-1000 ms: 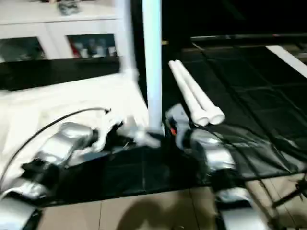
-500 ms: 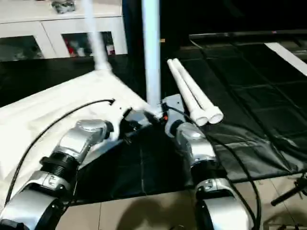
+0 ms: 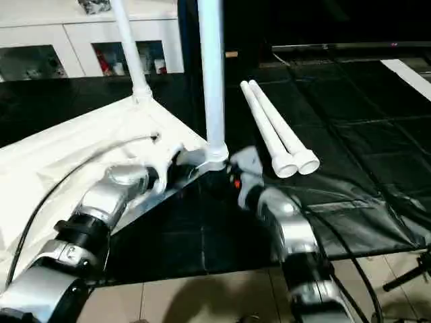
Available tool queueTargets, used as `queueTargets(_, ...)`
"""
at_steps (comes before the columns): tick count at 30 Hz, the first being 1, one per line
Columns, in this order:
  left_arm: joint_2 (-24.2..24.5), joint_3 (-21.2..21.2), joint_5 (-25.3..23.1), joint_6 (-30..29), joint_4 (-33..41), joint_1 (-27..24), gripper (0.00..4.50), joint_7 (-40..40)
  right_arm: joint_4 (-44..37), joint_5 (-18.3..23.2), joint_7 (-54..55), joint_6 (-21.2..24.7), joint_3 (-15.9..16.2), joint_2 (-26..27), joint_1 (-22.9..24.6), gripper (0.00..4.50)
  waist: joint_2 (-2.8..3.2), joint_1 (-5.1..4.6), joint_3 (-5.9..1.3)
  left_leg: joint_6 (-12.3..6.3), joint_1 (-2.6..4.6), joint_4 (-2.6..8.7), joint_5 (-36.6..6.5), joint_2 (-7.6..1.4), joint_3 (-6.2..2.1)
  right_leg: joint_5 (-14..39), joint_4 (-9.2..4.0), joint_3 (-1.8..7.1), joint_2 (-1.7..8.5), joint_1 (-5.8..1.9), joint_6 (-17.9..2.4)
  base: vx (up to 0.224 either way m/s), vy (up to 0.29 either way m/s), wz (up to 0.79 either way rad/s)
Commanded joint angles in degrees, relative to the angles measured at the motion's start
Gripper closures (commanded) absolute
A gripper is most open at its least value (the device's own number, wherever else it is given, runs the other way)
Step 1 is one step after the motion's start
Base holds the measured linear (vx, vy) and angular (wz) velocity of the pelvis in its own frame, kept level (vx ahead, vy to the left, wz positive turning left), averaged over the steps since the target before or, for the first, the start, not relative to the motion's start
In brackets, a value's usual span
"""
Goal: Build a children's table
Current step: Rotate leg to tighten, then rotate table base
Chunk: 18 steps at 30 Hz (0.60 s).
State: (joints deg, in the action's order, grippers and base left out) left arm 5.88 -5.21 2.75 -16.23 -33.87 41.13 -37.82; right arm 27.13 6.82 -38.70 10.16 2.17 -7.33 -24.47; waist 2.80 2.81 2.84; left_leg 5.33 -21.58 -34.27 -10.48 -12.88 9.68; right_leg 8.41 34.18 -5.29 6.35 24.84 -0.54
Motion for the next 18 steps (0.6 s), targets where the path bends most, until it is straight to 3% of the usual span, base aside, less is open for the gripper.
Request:
queueTargets(1,0.6,2.3,1.2,0.5,1.3,0.5,3.53,1.5,-0.8,-0.4,1.1,0.7,0.1,0.1,0.5,0.00,-0.63,0.09,-4.52,-5.99,0.04,3.39,-8.4,0.74,0.87,8.8,-3.33,1.63,0.96,-4.74,-14.0,0.000,0.000,0.00)
queueTargets(6,4.0,5.7,1.3,-2.1,4.9,-0.6,3.53,4.9,-2.2,-0.7,2.1,1.9,1.3,0.8,1.5,0.00,-0.73,-0.34,-4.42,-4.41,0.13,3.59,-9.5,0.78,0.75,12.3,-3.62,1.56,0.84,-4.64,-11.7,0.000,0.000,0.00)
queueTargets(9,7.9,8.3,-0.5,-4.1,8.7,-2.6,3.53,8.6,-1.7,-1.2,2.3,1.9,2.4,1.6,1.3,0.00,-0.74,-0.38,-4.47,-4.34,0.11,3.65,-9.0,0.67,0.65,11.5,-3.38,1.58,0.87,-4.65,-11.8,0.000,0.000,0.00)
queueTargets(10,9.5,9.4,-1.1,-5.0,10.3,-3.5,3.82,10.0,-1.3,-1.4,2.4,1.8,2.8,1.9,1.1,0.00,-0.50,-0.92,-4.48,-4.31,-0.07,3.69,-8.2,0.61,0.53,9.9,-3.00,1.51,0.81,-4.69,-12.1,0.000,0.000,0.00)
queueTargets(11,11.4,10.4,-2.4,-5.4,12.0,-4.9,3.90,11.7,-0.5,-1.8,2.7,1.6,3.2,2.3,0.9,0.00,-1.05,-1.03,-4.50,-4.39,-0.05,3.66,-8.2,0.56,0.59,10.0,-3.09,1.50,0.74,-4.63,-12.0,0.000,0.000,0.00)
queueTargets(12,12.9,11.1,-3.5,-5.8,13.2,-6.1,3.90,12.8,0.2,-2.1,3.0,1.4,3.5,2.6,0.7,0.00,-0.97,-0.97,-4.51,-4.34,0.02,3.61,-8.2,0.62,0.58,10.3,-2.99,1.53,0.85,-4.63,-11.9,0.000,0.000,0.00)
queueTargets(13,14.5,11.5,-4.8,-6.2,14.2,-7.4,4.00,13.8,0.9,-2.3,3.4,1.4,3.7,2.9,0.5,0.00,-0.52,-1.05,-4.51,-4.20,0.19,3.65,-8.0,0.50,0.60,10.4,-2.97,1.61,0.85,-4.37,-12.0,0.000,0.000,0.00)
queueTargets(18,22.6,13.7,-11.7,-9.6,17.7,-14.4,4.34,19.5,2.3,-2.8,3.8,1.4,5.0,4.2,-0.3,0.00,-0.13,-0.72,-4.27,-3.10,0.66,3.92,-9.6,0.40,0.64,10.8,-2.94,1.74,0.63,-3.85,-11.7,0.000,0.000,0.00)
